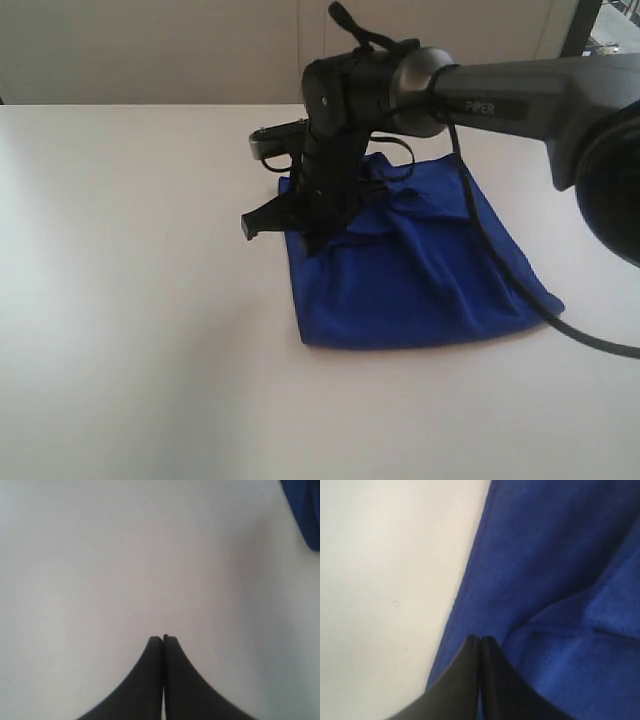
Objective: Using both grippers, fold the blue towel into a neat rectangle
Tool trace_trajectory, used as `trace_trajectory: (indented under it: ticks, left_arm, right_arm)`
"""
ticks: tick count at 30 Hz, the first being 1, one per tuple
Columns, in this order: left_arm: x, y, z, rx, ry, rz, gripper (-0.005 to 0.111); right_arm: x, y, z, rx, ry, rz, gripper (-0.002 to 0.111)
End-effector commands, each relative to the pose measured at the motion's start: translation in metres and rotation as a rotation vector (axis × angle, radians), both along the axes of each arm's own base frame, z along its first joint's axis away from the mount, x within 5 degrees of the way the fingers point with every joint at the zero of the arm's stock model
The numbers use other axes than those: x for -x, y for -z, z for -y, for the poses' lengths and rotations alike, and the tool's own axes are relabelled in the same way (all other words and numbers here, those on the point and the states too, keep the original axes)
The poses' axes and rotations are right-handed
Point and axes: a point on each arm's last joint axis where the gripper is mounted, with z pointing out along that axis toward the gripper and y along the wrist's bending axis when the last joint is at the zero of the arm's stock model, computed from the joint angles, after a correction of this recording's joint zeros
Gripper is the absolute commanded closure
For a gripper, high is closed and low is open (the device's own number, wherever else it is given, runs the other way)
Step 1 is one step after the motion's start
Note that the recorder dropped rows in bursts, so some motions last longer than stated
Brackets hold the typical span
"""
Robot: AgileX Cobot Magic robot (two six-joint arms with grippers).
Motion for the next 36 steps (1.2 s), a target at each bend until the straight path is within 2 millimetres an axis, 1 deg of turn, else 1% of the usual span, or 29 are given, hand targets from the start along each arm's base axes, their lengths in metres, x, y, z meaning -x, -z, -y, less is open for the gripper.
trace_trajectory:
  ticks: [1,11,15,24,36]
  left_arm:
    - [0.003,0.001,0.001,0.011,0.000,-0.007,0.107]
    - [0.003,0.001,0.001,0.011,0.000,-0.007,0.107]
    - [0.003,0.001,0.001,0.011,0.000,-0.007,0.107]
    - [0.003,0.001,0.001,0.011,0.000,-0.007,0.107]
    - [0.003,0.001,0.001,0.011,0.000,-0.007,0.107]
  right_arm:
    - [0.002,0.011,-0.006,-0.008,-0.019,0.008,0.108]
    - [0.002,0.042,-0.009,0.008,-0.001,-0.052,0.108]
    - [0.005,0.042,-0.015,-0.048,0.019,-0.081,0.108]
    - [0.015,0.041,-0.038,-0.110,-0.005,-0.041,0.108]
    - [0.012,0.037,-0.051,-0.237,0.071,0.001,0.108]
